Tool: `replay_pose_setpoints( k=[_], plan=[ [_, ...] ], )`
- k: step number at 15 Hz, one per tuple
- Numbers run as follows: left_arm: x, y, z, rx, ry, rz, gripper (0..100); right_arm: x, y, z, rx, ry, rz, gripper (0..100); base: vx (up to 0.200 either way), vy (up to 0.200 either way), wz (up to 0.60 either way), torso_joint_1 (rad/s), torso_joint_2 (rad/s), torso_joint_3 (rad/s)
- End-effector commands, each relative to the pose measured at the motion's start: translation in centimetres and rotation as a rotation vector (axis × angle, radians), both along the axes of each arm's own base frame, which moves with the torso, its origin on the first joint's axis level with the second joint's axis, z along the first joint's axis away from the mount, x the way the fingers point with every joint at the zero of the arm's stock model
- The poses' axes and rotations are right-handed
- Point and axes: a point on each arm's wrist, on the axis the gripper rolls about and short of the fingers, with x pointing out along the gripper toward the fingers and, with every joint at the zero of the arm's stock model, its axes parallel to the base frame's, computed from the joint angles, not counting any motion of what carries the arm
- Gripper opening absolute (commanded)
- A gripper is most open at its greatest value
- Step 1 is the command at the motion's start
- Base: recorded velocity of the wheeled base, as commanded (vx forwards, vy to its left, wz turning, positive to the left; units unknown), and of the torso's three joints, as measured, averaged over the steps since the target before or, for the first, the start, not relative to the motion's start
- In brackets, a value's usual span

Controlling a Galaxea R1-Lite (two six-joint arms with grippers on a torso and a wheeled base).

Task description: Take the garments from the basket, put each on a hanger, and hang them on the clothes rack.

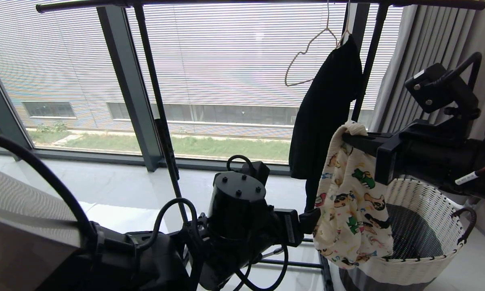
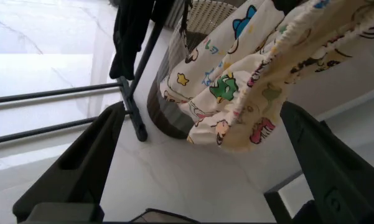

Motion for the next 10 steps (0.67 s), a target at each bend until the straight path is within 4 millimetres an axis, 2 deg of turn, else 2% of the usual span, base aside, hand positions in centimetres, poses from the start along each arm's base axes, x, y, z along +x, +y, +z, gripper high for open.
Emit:
replay_pose_setpoints(
  k=[1, 2, 4, 5, 7, 8, 10],
  plan=[
    [2.2, -2.0, -3.6, 0.055, 0.048, 0.015, 100, -0.6, 0.0, 0.3, 0.006, -0.008, 0.017, 0, 0.0, 0.0, 0.0, 0.0, 0.0, 0.0],
    [2.8, -2.6, -4.4, 0.06, 0.054, 0.015, 100, -0.8, 0.0, 0.4, 0.006, -0.008, 0.023, 0, 0.0, 0.0, 0.0, 0.0, 0.0, 0.0],
    [3.8, -3.1, -7.1, 0.11, 0.087, 0.029, 100, -1.0, 0.1, 0.6, 0.009, -0.011, 0.029, 0, 0.0, 0.0, 0.0, 0.0, 0.0, 0.0],
    [3.8, -3.1, -8.1, 0.136, 0.103, 0.027, 100, -1.2, -0.1, 0.7, 0.013, -0.016, 0.029, 0, 0.0, 0.0, 0.0, 0.0, 0.0, 0.0],
    [3.0, -2.2, -9.0, 0.199, 0.105, 0.01, 100, -1.2, -0.2, 0.7, 0.014, -0.019, 0.021, 0, 0.0, 0.0, 0.0, 0.0, 0.0, 0.0],
    [2.5, -1.5, -8.9, 0.23, 0.1, 0.009, 0, -1.2, -0.2, 0.7, 0.014, -0.019, 0.021, 0, 0.0, 0.0, 0.0, 0.0, 0.0, 0.0],
    [1.6, -0.2, -7.5, 0.231, 0.081, 0.018, 0, -1.0, 0.0, 0.3, 0.004, -0.005, 0.025, 0, 0.0, 0.0, 0.0, 0.0, 0.0, 0.0]
  ],
)
